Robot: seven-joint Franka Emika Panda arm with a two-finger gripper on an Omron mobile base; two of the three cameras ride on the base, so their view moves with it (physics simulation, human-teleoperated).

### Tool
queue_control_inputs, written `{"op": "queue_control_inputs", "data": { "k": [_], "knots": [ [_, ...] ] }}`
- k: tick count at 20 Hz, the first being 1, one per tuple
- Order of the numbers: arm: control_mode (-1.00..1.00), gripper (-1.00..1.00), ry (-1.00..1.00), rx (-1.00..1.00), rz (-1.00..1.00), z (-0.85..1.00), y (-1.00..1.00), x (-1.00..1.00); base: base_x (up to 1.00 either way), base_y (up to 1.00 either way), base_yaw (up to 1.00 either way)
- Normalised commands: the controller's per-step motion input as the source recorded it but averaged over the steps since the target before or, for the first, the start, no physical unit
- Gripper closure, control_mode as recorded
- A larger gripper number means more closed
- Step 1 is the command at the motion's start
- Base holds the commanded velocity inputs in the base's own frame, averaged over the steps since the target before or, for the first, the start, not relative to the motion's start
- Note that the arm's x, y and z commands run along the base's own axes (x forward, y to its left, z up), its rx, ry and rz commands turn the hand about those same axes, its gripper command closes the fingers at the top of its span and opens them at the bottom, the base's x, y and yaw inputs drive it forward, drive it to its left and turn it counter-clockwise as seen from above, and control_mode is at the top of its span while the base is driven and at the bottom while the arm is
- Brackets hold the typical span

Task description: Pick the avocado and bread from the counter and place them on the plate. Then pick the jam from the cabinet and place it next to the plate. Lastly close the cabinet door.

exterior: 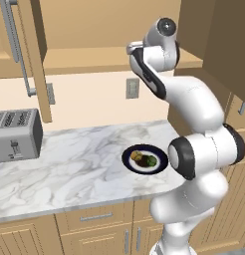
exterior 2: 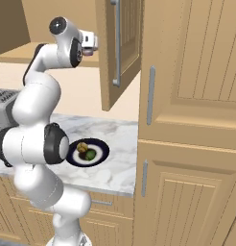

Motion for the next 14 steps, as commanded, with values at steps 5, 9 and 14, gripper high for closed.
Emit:
{"op": "queue_control_inputs", "data": {
  "k": [5, 9, 14],
  "knots": [
    [-1.00, -1.00, 0.00, 0.03, 0.00, -0.04, 0.00, 0.53, 0.00, 0.00, 0.00],
    [-1.00, -1.00, 0.00, 0.04, 0.00, -0.10, 0.00, 0.47, 0.00, 0.00, 0.00],
    [-1.00, 1.00, 0.00, 0.03, 0.00, -0.24, 0.00, 0.18, 0.00, 0.00, 0.00]
  ]
}}
